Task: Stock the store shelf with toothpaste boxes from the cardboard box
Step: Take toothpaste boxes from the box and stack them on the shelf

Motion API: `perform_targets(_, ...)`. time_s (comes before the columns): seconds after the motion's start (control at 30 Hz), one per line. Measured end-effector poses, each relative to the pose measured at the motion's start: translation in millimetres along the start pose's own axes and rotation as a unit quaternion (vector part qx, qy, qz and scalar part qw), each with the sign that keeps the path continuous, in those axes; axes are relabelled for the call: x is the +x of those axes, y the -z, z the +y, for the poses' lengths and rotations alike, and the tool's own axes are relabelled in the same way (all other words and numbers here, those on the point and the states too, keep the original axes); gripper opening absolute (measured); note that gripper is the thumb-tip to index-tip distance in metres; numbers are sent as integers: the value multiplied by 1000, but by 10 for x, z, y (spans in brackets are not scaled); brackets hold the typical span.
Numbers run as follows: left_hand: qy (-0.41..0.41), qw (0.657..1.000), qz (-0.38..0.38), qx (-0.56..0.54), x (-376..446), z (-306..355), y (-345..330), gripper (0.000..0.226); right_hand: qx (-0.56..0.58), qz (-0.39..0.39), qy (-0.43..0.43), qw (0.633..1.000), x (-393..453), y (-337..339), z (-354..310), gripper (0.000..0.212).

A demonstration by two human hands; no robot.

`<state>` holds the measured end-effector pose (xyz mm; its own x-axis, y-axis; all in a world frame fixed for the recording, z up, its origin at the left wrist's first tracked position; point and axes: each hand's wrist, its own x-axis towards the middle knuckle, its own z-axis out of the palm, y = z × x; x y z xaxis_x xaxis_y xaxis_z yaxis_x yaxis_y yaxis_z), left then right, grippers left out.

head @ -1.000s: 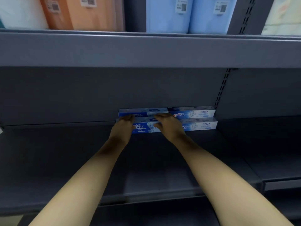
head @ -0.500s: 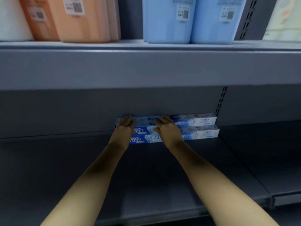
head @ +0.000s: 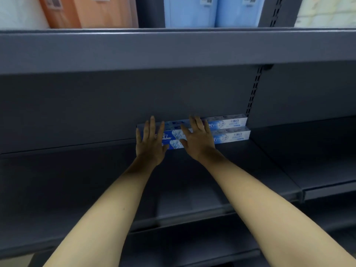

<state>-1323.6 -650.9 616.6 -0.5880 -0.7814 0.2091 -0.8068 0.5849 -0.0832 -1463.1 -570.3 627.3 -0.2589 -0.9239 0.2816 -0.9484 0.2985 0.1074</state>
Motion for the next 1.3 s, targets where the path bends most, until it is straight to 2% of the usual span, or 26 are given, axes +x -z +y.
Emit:
perform_targets(0.13,-20,999,7,-49,-254,196,32,70,20,-10,-13,1000,-338,39,86,56)
perform_targets(0.3,-18,995,-34,-92,-713,553,123,66,54,-14,-10,998,-805,87,191,54)
perform_targets(0.4,-19,994,-18,-107,-1015,793,139,66,63,-12,-2,998,-1101,112,255,54)
perform_targets(0.53,-13,996,22,-88,-1421,1113,76,67,89,66,51,993,-1576,64,330,46)
perform_targets(0.6,-19,995,31,-89,-1674,1337,31,68,94,79,61,991,-1876,-13,458,41)
perform_targets(0.77,-19,996,23,-79,-2372,1830,-223,68,91,19,67,993,-2599,-238,678,47)
perform_targets(1.03,24,988,-117,-97,-3340,2165,-851,67,86,-34,88,992,-3513,-773,680,50)
perform_targets(1.17,45,974,-200,-93,-3709,2184,-1195,66,103,-113,77,985,-3890,-1116,572,57)
perform_targets(1.3,49,956,-279,-76,-3963,2143,-1666,65,126,-231,66,962,-4280,-1606,447,67)
